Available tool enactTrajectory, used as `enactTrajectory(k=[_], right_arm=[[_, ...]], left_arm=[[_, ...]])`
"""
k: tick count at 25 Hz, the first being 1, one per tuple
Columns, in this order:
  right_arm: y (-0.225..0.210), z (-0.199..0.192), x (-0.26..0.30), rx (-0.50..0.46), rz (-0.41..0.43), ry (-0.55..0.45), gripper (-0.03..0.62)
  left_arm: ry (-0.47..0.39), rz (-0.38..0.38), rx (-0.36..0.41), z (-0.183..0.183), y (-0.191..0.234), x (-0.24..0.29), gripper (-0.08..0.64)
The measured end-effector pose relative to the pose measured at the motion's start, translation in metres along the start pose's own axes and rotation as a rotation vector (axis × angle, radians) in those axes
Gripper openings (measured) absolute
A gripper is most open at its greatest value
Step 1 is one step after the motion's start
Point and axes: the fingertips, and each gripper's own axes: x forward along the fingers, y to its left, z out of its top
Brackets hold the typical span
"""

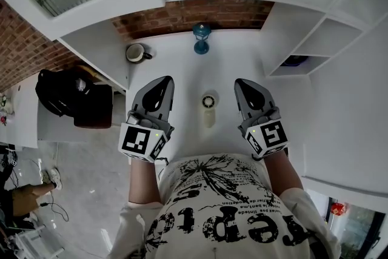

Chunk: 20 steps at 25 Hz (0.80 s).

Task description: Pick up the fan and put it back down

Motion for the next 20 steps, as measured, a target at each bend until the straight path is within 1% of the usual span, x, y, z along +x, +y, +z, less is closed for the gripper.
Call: enactTrajectory(k=[6, 9, 13, 20], right_arm=[[-0.0006, -0.0018, 0.0024, -0.009, -0.002, -0.006, 0.012], [0.0009, -0.0032, 0.0024, -0.007, 0.005, -0.008, 0.012], [0.0013, -0.0054, 0.0024, -0.003, 0.015, -0.006, 0.012], [-0.0046, -0.0046, 0.0002, -0.003, -0.007, -0.007, 0.013]], left_arm=[[-0.004, 0.016, -0.006, -0.0011, -0.0005, 0.0013, 0.014], [0.035, 0.019, 0.004, -0.0061, -0.0006, -0.0017, 0.014], [0.009, 0.027, 0.011, -0.002, 0.0, -0.0014, 0.014], [0.015, 0.029, 0.025, -0.0005, -0.0021, -0.0012, 0.014]])
